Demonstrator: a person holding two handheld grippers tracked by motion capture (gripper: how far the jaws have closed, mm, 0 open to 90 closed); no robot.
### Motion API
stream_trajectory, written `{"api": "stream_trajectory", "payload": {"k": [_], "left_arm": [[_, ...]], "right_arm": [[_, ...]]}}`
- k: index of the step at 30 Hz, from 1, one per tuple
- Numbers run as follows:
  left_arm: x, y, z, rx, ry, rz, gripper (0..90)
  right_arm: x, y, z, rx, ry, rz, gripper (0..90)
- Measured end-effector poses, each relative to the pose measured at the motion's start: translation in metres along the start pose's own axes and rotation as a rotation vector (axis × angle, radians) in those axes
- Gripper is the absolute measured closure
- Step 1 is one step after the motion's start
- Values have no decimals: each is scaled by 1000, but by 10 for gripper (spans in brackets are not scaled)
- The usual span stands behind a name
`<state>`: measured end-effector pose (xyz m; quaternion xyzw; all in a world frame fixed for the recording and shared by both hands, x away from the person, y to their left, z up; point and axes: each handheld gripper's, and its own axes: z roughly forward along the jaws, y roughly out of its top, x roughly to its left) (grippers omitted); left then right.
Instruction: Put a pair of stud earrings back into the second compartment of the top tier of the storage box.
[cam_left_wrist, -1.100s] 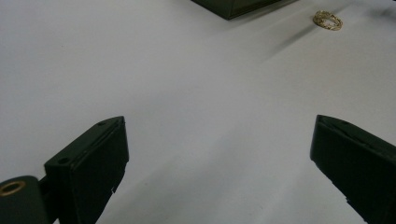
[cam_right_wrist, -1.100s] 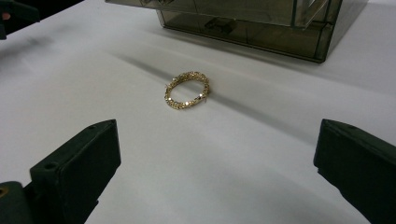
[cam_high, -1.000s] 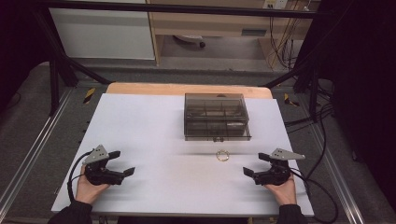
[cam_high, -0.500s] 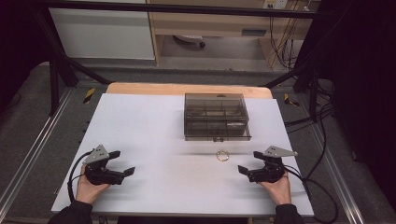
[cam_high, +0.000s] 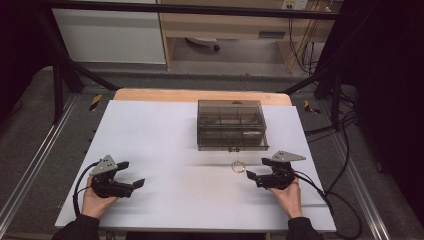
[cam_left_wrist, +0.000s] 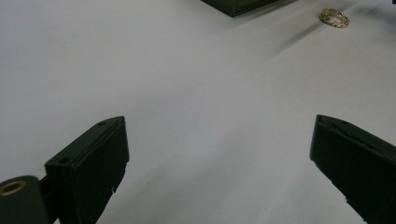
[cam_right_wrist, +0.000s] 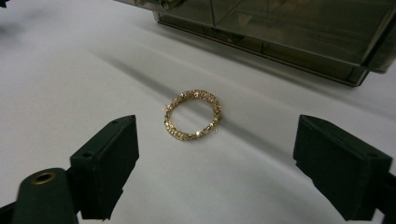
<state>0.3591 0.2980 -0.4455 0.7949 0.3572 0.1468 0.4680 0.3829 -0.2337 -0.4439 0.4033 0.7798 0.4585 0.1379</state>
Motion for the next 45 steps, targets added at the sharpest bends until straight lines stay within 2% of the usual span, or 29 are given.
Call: {"api": "stream_trajectory", "payload": {"k": [6, 13, 14, 17, 18, 21, 22, 29, 41, 45], "left_arm": [[0, 0, 1, 0, 2, 1, 44], [0, 0, 1, 2, 4, 1, 45], [0, 0, 1, 2, 4, 1, 46], [1, 0, 0, 3, 5, 2, 47], [1, 0, 0, 0, 5, 0, 47], [1, 0, 0, 1, 5, 0, 48], [1, 0, 0, 1, 6, 0, 48], [1, 0, 0, 3, 7, -1, 49], [1, -1, 1, 5, 7, 0, 50], [1, -1, 1, 6, 6, 0, 50]], "right_arm": [[1, 4, 7, 8, -10, 0, 225], [2, 9, 15, 11, -6, -2, 345], [2, 11, 19, 14, -5, -3, 382], [2, 13, 22, 21, -11, -3, 405], [2, 16, 27, 27, -13, -14, 443], [2, 17, 30, 33, -20, -17, 469], [1, 17, 34, 42, -22, -22, 502], [-3, 16, 40, 64, -27, -28, 587], [-5, 16, 48, 79, 3, -24, 723], [-5, 16, 50, 81, 6, -24, 744]]}}
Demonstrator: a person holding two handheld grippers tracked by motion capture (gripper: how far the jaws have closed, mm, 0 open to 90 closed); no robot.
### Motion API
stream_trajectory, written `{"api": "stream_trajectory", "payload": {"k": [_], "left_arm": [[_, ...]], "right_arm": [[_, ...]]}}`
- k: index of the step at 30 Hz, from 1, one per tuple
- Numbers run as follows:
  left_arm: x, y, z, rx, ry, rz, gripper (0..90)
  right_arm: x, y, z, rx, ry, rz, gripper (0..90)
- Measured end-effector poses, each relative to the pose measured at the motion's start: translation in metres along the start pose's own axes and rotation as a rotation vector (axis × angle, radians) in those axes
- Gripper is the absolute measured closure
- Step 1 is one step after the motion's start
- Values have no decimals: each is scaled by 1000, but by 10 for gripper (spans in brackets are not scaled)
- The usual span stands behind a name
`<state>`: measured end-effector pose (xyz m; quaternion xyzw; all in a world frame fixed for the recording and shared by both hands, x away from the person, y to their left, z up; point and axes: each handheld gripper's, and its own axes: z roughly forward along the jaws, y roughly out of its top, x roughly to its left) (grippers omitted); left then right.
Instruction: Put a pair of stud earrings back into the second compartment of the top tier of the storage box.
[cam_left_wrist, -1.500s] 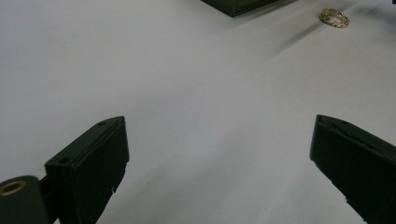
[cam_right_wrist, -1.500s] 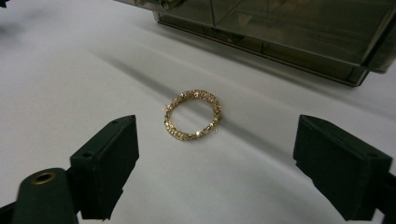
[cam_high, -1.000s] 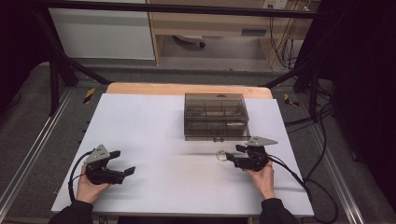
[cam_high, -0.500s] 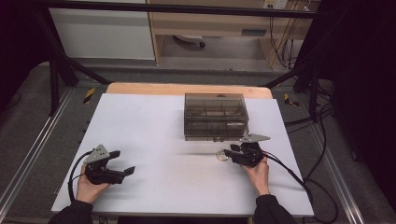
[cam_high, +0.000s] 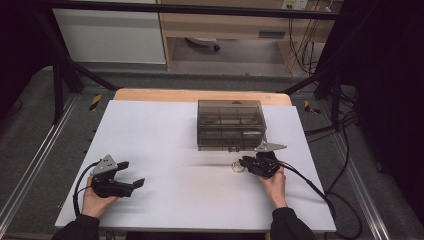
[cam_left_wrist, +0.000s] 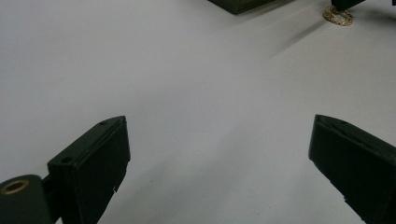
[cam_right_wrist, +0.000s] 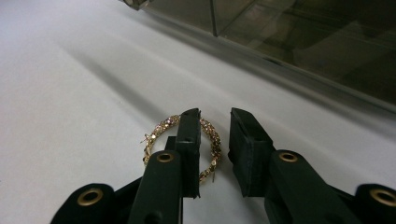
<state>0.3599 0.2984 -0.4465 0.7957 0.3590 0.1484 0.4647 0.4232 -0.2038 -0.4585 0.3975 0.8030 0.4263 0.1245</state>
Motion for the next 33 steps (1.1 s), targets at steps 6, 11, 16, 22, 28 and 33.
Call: {"api": "stream_trajectory", "payload": {"k": [6, 11, 16, 22, 28, 33], "left_arm": [[0, 0, 0, 0, 1, -1, 51], [0, 0, 0, 0, 0, -2, 51], [0, 0, 0, -1, 1, -2, 51], [1, 0, -1, -4, 2, -6, 51], [0, 0, -1, -6, 4, -5, 51], [0, 0, -1, -4, 4, -6, 51]], "right_arm": [[-1, 0, 1, 9, -1, 1, 790], [-1, -1, 2, 16, -3, 0, 828], [-1, -1, 2, 20, -3, 1, 854], [0, 0, 1, 20, -7, -1, 860], [0, 1, -2, 10, -2, 13, 864], [2, 2, -6, 11, 0, 17, 865]]}}
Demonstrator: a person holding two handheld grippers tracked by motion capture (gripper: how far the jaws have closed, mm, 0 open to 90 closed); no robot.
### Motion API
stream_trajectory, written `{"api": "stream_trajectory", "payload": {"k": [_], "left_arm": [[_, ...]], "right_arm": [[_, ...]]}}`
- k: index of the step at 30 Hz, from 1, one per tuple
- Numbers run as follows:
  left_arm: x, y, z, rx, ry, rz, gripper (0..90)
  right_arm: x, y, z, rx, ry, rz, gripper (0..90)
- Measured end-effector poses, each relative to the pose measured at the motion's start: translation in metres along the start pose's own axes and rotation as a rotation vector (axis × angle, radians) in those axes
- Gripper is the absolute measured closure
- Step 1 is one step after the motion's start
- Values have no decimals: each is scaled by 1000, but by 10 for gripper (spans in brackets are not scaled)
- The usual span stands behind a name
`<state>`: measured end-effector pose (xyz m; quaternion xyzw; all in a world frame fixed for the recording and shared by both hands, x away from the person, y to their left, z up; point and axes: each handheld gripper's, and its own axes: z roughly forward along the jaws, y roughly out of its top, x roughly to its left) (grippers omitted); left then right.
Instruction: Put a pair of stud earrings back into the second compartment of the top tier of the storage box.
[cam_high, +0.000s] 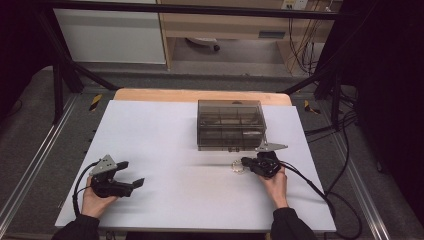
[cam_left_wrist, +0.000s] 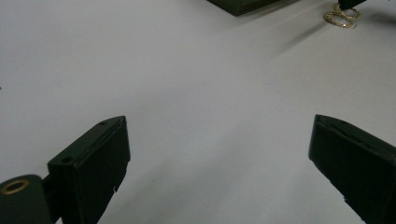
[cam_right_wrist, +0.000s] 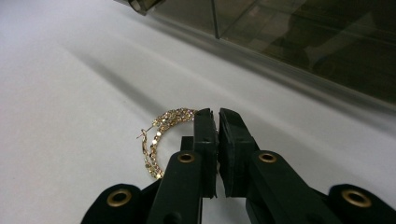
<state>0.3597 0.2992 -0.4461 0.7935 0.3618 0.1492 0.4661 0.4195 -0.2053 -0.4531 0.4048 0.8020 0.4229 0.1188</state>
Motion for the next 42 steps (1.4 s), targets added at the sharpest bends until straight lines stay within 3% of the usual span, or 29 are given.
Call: {"api": "stream_trajectory", "payload": {"k": [9, 20, 31, 42], "left_arm": [[0, 0, 0, 2, 1, 1, 50], [0, 0, 0, 5, 4, 2, 51], [0, 0, 0, 4, 10, 2, 50], [0, 0, 0, 6, 10, 1, 50]], "right_arm": [[5, 2, -9, 4, -3, 1, 865], [20, 4, -33, -9, -2, -25, 866], [30, 3, -46, -3, 8, -15, 865], [42, 15, -61, -24, 13, -28, 866]]}}
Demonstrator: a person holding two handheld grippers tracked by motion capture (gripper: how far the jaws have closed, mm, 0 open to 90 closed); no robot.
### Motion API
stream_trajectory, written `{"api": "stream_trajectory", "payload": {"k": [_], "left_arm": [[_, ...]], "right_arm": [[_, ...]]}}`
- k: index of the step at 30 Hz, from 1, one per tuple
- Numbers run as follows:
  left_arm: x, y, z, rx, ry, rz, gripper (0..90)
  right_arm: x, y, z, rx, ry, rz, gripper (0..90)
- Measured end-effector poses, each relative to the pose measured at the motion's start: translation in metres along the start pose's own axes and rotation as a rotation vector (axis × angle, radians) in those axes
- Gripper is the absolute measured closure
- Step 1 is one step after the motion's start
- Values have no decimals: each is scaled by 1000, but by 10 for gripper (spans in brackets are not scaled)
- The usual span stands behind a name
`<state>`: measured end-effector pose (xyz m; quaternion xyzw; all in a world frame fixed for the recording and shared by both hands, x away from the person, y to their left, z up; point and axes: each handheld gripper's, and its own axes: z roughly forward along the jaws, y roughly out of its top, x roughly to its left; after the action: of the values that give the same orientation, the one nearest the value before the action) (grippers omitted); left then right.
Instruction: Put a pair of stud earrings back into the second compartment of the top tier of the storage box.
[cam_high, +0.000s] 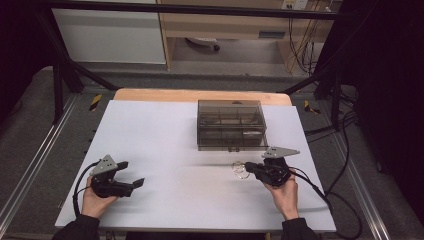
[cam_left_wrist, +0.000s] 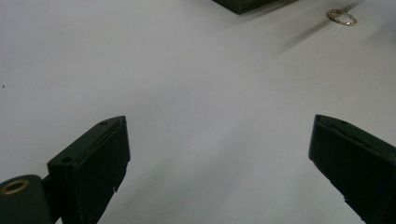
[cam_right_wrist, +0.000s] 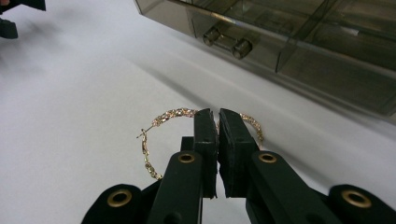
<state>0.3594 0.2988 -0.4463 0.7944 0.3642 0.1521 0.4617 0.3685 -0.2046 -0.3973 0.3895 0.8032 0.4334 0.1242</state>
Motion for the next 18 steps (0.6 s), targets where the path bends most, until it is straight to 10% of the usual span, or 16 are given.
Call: {"api": "stream_trajectory", "payload": {"k": [18], "left_arm": [[0, 0, 0, 0, 0, -3, 50]], "right_arm": [[7, 38, -9, -42, -13, -25, 865]]}}
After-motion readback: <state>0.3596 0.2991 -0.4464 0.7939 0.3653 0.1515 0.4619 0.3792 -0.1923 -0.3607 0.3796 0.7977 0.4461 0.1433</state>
